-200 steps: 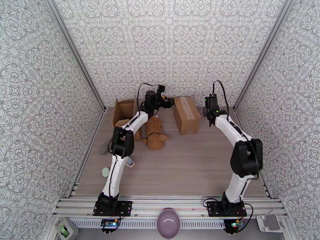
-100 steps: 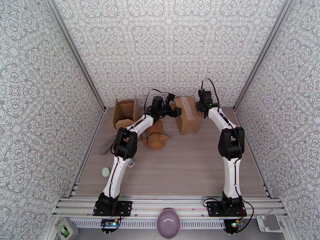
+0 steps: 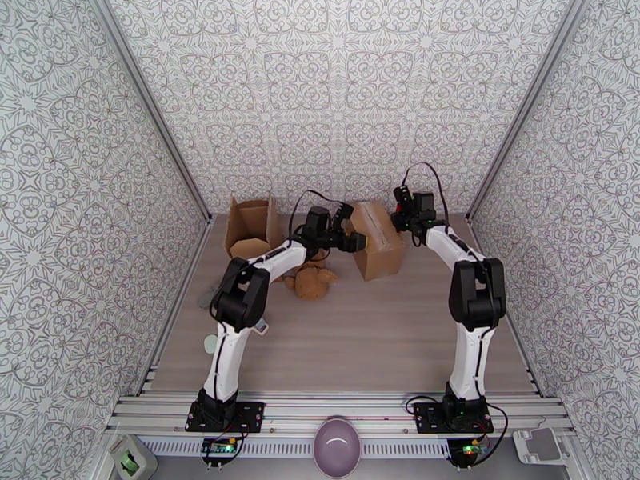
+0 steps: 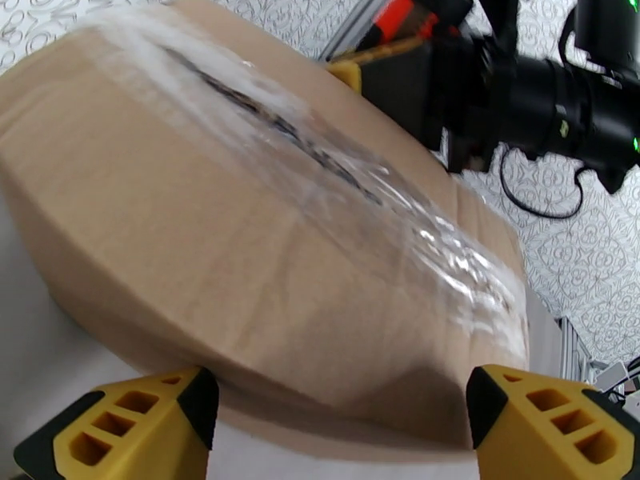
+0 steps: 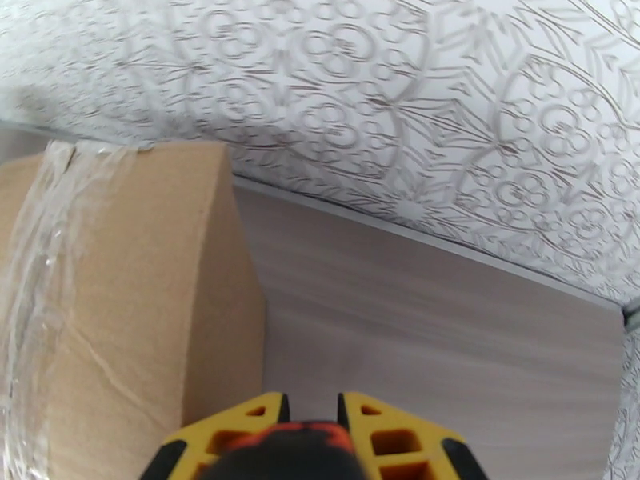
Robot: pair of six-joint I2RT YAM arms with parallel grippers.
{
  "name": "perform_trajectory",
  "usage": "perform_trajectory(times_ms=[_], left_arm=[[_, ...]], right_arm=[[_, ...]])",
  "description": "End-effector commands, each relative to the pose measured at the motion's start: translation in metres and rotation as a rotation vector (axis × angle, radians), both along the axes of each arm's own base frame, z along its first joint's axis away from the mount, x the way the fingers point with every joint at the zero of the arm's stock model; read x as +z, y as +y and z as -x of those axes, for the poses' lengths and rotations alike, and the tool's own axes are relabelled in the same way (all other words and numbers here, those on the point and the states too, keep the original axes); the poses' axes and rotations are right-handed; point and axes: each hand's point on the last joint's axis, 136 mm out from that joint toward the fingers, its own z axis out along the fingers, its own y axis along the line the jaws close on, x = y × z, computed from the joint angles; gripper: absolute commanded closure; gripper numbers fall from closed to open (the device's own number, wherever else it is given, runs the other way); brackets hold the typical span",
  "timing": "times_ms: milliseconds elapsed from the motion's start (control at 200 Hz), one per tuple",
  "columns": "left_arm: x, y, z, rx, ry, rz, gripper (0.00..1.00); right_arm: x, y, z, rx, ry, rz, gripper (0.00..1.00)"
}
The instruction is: Unpack the express box
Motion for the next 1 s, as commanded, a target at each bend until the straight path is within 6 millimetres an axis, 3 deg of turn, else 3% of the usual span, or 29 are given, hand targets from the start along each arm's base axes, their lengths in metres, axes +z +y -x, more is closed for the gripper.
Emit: perform_trajectory(times_ms=[0,205,290,345,450,555,690,820,995], left_arm=[[0.029,-0.062,0.089,-0.228,-0.068,0.034,0.12],[0.024,-0.037,0.13,-0.191,-0.094,-0.102,0.08],[0.028,-0.026,0.147,-0.208,-0.15,-0.202,0.06],[0.035,-0.018,0.158,-0.237,-0.215,-0.267,0.06],[0.061,-0.005,0.171,-0.302,-0.434,-0.345,0.06],[0.078,0.008,0.166,-0.349,-0.615,-0.372,0.05],[0.083,0.016,0.149,-0.417,-0.718,-0.438,0.05],[0.082,0.006,0.143,-0.506,-0.864,-0.472,0.01],[0.076,-0.011,0.143,-0.627,-1.007,-0.483,0.01]], right_arm=[[0.008,0.085,0.041,0.3,0.022,-0.125,1.0],[0.009,0.112,0.063,0.402,0.037,-0.155,1.0],[0.009,0.107,0.06,0.365,0.039,-0.124,1.0],[0.014,0.092,0.048,0.28,0.018,-0.074,1.0],[0.058,0.058,0.02,0.116,-0.059,-0.081,1.0],[0.109,0.027,0.001,-0.044,-0.141,-0.159,1.0],[0.139,0.002,0.0,-0.218,-0.164,-0.204,1.0],[0.151,-0.032,0.03,-0.388,-0.149,-0.284,1.0],[0.147,-0.07,0.111,-0.564,-0.133,-0.394,1.0]])
